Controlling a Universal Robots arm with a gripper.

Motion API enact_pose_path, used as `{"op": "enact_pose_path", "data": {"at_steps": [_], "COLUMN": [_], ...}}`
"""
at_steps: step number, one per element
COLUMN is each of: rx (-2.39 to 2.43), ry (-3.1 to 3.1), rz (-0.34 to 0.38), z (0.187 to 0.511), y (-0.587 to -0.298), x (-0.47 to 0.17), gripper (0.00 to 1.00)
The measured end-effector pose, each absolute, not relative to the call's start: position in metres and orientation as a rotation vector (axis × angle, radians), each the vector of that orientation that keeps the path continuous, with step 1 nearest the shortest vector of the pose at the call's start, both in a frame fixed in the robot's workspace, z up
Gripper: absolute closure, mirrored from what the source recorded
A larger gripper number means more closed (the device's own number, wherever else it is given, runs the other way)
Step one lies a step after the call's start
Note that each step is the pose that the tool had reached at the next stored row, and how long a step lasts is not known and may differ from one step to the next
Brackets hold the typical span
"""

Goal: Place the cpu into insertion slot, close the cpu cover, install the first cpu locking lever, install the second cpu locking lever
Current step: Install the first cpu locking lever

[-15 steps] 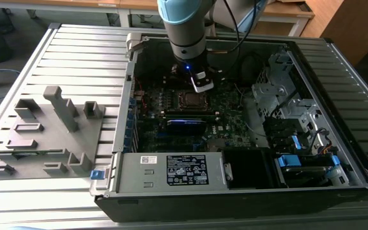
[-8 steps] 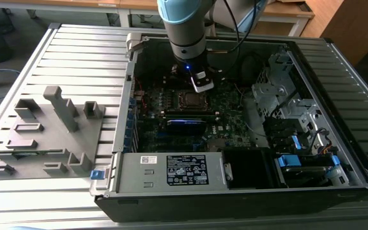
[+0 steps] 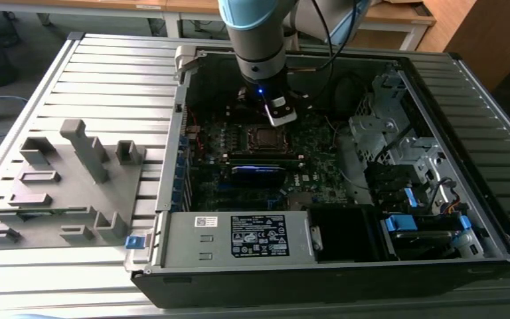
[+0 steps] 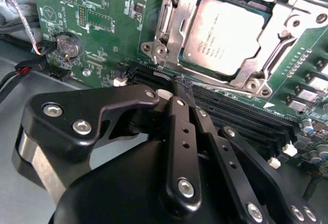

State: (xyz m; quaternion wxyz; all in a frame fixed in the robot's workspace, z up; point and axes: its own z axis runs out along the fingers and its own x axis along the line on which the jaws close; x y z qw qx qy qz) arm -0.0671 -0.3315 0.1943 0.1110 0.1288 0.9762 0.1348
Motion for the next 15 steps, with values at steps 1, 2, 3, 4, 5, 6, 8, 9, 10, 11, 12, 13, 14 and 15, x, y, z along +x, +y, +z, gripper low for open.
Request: {"op": "enact_pose_path", "data": {"at_steps": [1, 2, 3, 4, 5, 6, 8, 9, 10, 11, 12, 13, 14, 15], "rx": [0.378, 0.378, 0.379, 0.379, 0.380, 0.381, 0.386, 0.389, 0.392, 0.394, 0.395, 0.397, 0.399, 0.401], "ry": [2.867, 2.867, 2.867, 2.867, 2.867, 2.867, 2.865, 2.865, 2.864, 2.864, 2.863, 2.863, 2.862, 2.862], "rz": [0.396, 0.398, 0.399, 0.400, 0.402, 0.404, 0.407, 0.407, 0.407, 0.407, 0.407, 0.407, 0.406, 0.406], "z": [0.1943, 0.1943, 0.1943, 0.1943, 0.1943, 0.1943, 0.1943, 0.1943, 0.1943, 0.1943, 0.1943, 0.1943, 0.1943, 0.1943], "y": [-0.3312, -0.3311, -0.3310, -0.3310, -0.3310, -0.3310, -0.3310, -0.3310, -0.3310, -0.3310, -0.3310, -0.3310, -0.3310, -0.3310], "x": [-0.0671, -0.0671, -0.0671, -0.0671, -0.0672, -0.0672, -0.0671, -0.0671, -0.0671, -0.0671, -0.0671, -0.0672, -0.0672, -0.0672], "gripper": [0.89, 0.89, 0.89, 0.89, 0.89, 0.89, 0.89, 0.89, 0.89, 0.89, 0.89, 0.89, 0.89, 0.89]}}
